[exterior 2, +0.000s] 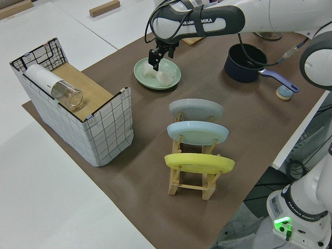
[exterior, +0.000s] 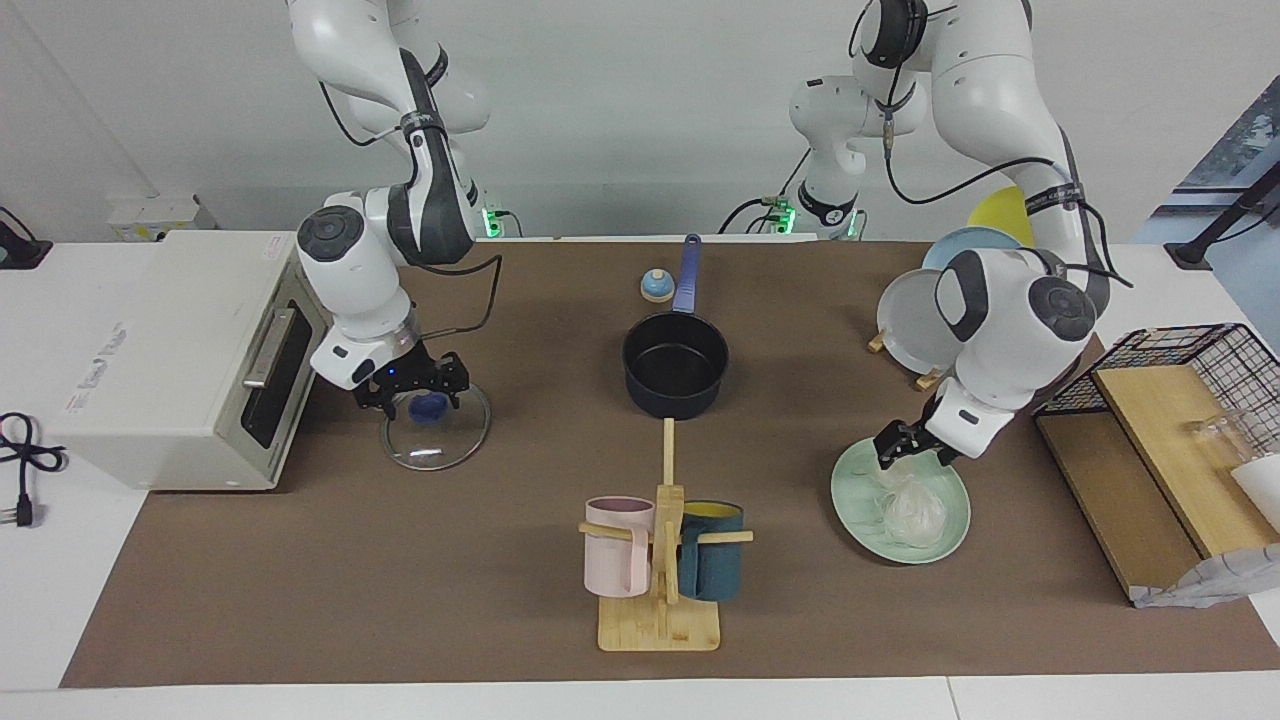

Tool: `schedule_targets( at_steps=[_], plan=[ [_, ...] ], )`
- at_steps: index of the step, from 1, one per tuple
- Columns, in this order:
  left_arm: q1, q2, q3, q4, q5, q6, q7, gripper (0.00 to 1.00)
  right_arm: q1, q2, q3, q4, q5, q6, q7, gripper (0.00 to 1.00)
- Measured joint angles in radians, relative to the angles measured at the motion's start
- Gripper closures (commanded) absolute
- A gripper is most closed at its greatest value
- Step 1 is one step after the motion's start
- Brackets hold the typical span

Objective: Transfer vermicelli from plate to pot
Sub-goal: 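Reach the left gripper to the vermicelli while the right gripper reaches the lid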

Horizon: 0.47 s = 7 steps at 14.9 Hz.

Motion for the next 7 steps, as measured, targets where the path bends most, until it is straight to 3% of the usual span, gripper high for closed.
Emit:
schedule_targets(
  at_steps=[4,5,6,7],
  plan=[
    [-0.001,0.048,0.002,0.001,0.056,0.053,-0.001,0.0,0.009,0.001,0.0,-0.041,0.0,0.025,0.0,0.0],
    [-0.001,0.05,0.003,0.001,0.056,0.057,-0.001,0.08,0.009,0.001,0.0,-0.047,0.0,0.032,-0.003,0.0],
    [-0.002,0.05,0.003,0.001,0.057,0.058,-0.001,0.26,0.009,0.001,0.0,-0.051,0.0,0.039,-0.014,0.0],
    [-0.002,0.05,0.003,0.001,0.057,0.059,-0.001,0.63,0.008,0.001,0.0,-0.053,0.0,0.044,-0.031,0.0]
  ],
)
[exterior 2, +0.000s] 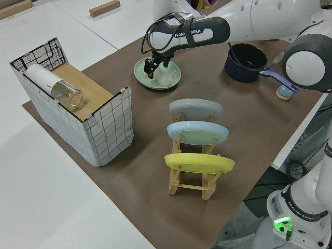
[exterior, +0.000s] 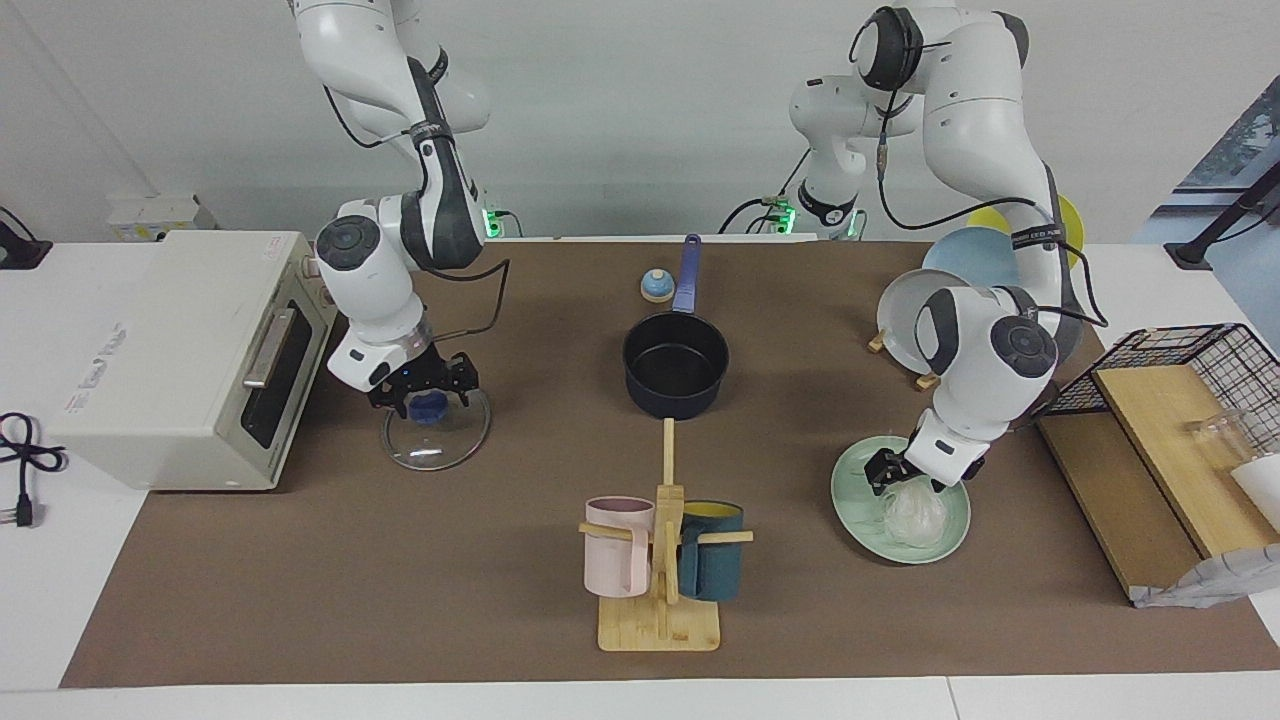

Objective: Transfer vermicelli from plate to pot
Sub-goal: 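Reach the left gripper to the vermicelli while the right gripper reaches the lid, then carry the vermicelli over the pot while the right gripper lifts the lid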

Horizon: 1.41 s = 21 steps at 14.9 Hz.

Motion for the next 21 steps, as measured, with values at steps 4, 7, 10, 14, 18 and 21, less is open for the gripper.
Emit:
schedule_targets(
  at_steps=[4,7,10,14,18,21],
  plan=[
    [0.0,0.0,0.0,-0.001,0.001,0.004,0.0,1.0,-0.019,0.018,-0.002,-0.008,0.0,0.009,-0.057,0.0],
    [0.0,0.0,-0.002,0.003,0.0,0.004,-0.001,1.0,-0.031,0.041,-0.003,-0.009,0.0,0.014,-0.071,0.0],
    [0.0,-0.013,-0.002,0.026,-0.027,-0.023,-0.005,1.0,-0.028,0.043,-0.003,-0.009,0.0,0.014,-0.071,0.0],
    [0.0,-0.113,-0.002,0.145,-0.121,-0.305,-0.051,1.0,-0.027,0.043,-0.001,-0.009,0.0,0.014,-0.071,0.21],
    [-0.025,-0.274,-0.02,0.196,-0.191,-0.538,-0.241,1.0,-0.027,0.043,0.0,-0.009,0.0,0.013,-0.085,0.49],
    [-0.097,-0.38,-0.039,0.193,-0.209,-0.675,-0.351,1.0,-0.026,0.042,0.0,-0.008,0.0,0.011,-0.087,0.51]
  ],
)
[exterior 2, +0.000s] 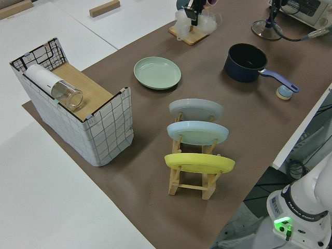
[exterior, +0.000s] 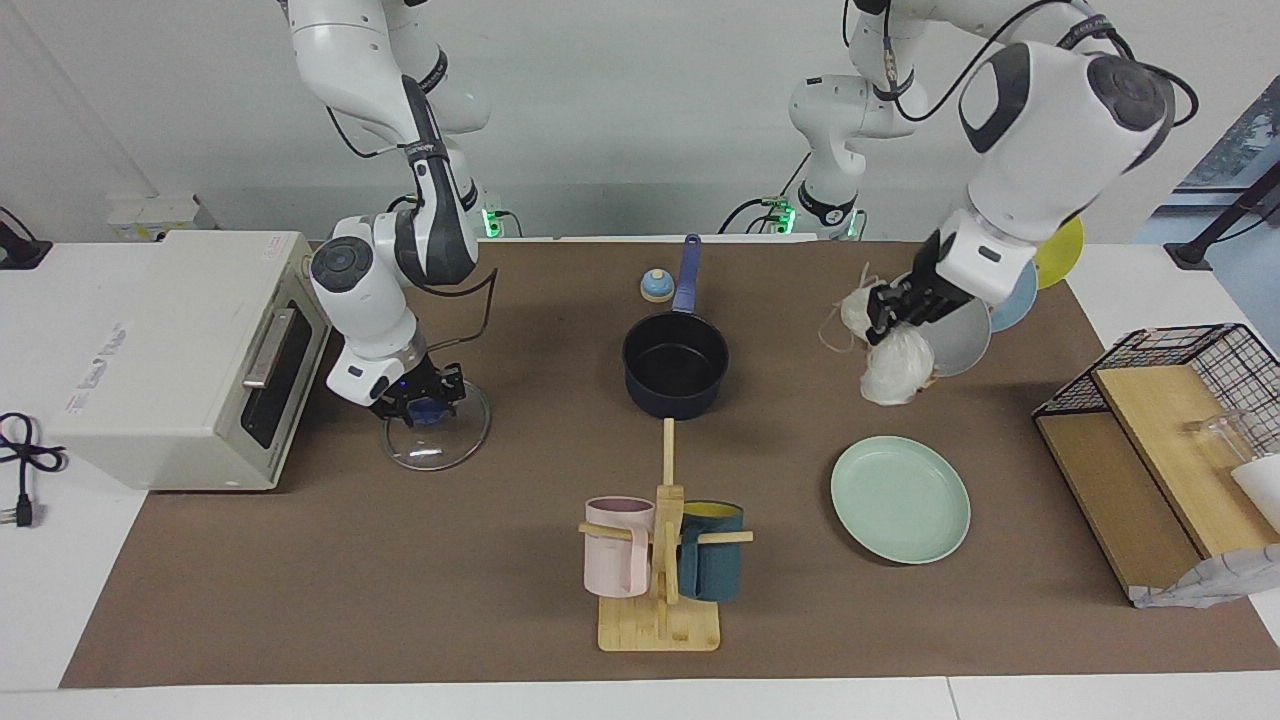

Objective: Transfer vermicelli from plate to pot
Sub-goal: 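Carry the vermicelli over the pot while the right gripper lifts the lid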

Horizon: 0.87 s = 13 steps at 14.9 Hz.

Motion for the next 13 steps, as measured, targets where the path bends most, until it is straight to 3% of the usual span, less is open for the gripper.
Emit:
schedule_targets(
  at_steps=[5,9,13],
  plan=[
    [-0.207,-0.056,-0.013,-0.099,-0.01,0.016,-0.206,1.0,0.009,0.002,0.001,0.054,0.0,-0.083,0.0,0.53],
    [-0.345,-0.104,-0.016,-0.317,-0.02,0.219,-0.307,1.0,0.051,0.006,0.001,0.156,0.0,-0.186,0.01,0.53],
    [-0.414,-0.07,-0.016,-0.471,-0.021,0.437,-0.359,1.0,0.066,0.008,0.001,0.247,0.0,-0.31,0.019,0.53]
  ],
)
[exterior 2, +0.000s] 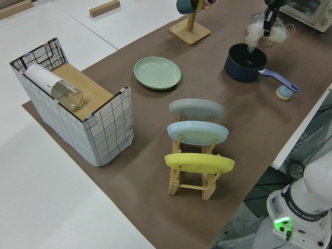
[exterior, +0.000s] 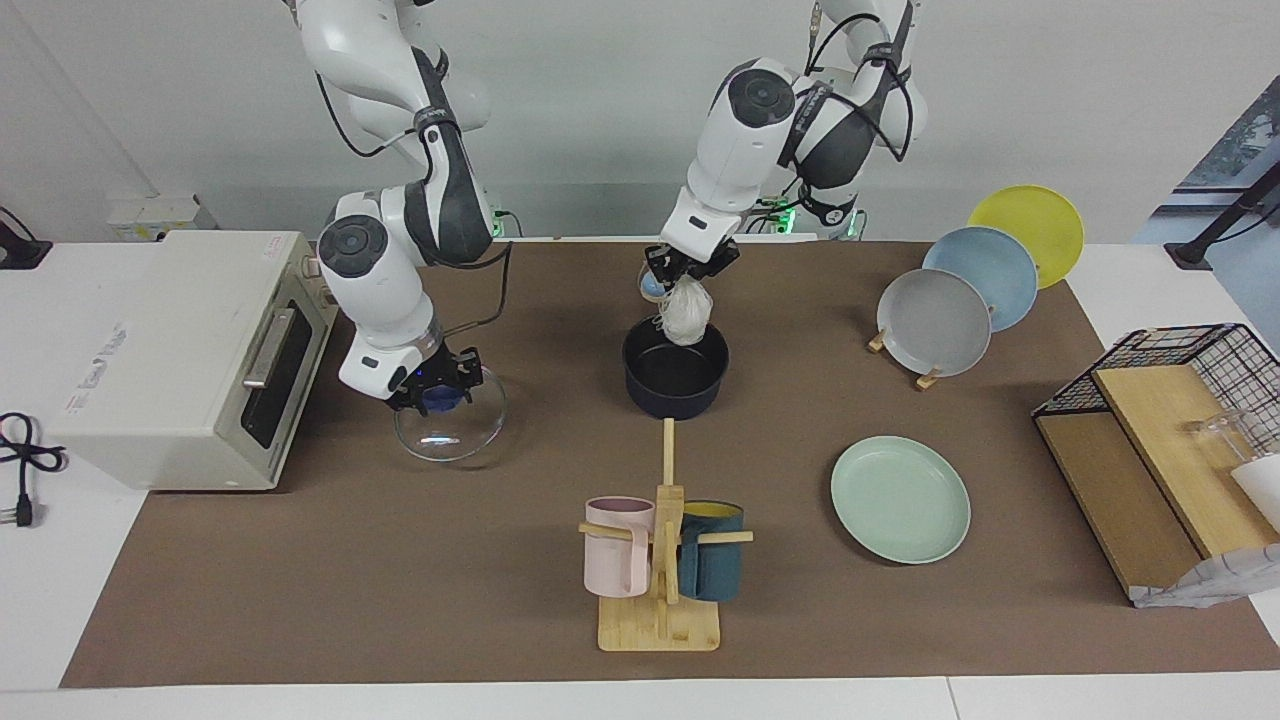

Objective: Transfer vermicelli from plate to pot
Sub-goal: 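Carry the vermicelli over the pot while the right gripper lifts the lid, then drop the vermicelli into the pot while the right gripper carries the lid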

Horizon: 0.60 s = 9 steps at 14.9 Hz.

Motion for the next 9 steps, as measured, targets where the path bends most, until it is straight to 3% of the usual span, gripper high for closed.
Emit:
schedule_targets(
  at_steps=[5,6,7,8,9],
  plan=[
    [0.0,0.078,0.011,-0.065,0.0,0.154,0.001,1.0,0.017,-0.002,0.001,0.16,0.001,-0.19,0.054,0.53],
    [0.001,0.09,0.012,-0.066,0.0,0.172,0.004,1.0,0.033,-0.002,0.001,0.175,0.001,-0.204,0.08,0.57],
    [0.003,0.101,0.013,-0.066,0.0,0.186,0.013,1.0,0.049,-0.002,0.002,0.183,0.001,-0.211,0.108,0.74],
    [0.005,0.108,0.014,-0.066,0.0,0.197,0.021,1.0,0.064,-0.002,0.003,0.187,0.001,-0.214,0.131,0.76],
    [0.005,0.114,0.016,-0.067,0.0,0.207,0.027,1.0,0.076,-0.001,0.004,0.188,0.001,-0.214,0.148,0.86]
  ],
)
